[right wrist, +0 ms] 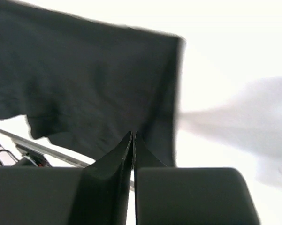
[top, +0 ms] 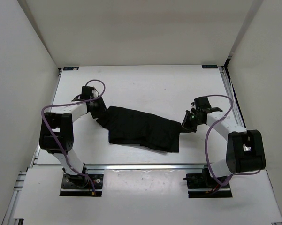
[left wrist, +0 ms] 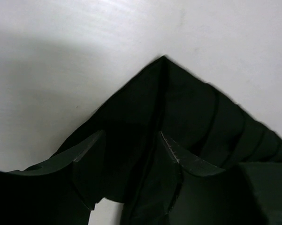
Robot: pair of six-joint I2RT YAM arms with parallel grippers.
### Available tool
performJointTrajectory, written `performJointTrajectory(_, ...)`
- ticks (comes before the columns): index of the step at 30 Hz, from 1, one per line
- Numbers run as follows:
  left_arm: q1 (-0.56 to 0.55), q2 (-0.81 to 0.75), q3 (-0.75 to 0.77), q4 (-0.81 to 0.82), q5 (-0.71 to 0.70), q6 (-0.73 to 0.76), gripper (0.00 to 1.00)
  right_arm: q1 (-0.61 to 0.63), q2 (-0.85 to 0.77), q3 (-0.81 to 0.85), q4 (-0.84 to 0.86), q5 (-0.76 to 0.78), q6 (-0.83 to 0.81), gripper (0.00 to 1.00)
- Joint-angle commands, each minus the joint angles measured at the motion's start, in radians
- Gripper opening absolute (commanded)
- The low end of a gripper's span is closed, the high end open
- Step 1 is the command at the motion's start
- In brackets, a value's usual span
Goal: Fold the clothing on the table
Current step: Fold the skirt
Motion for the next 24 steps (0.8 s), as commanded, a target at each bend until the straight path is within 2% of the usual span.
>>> performJointTrajectory(1,-0.006,-0.063,-0.053,-0.028,-0.045,0.025,0.58,-0.005,-0.036,-0.039,-0.092,0.032,0.022,0.05)
performJointTrajectory(6,-0.039,-0.115,-0.131,-0.048,-0.048,0.021,0.59,0.022,-0.050,-0.121,-0.029,-0.026,0.062,0.01)
performJointTrajectory(10,-0.073,-0.152,-0.191,-0.064,-0.033,-0.004,0.59,0.001,0.034,-0.119,0.000,-0.036,0.041,0.00)
performJointTrajectory(19,-0.194,-0.257,-0.320,-0.065,0.041,-0.070,0.58,-0.109,0.275,0.061,-0.020,0.026,-0.048,0.00)
performJointTrajectory(24,-0.193,-0.296,-0.332,-0.096,0.058,-0.061,0.58,-0.134,0.359,0.269,-0.095,0.082,-0.094,0.01)
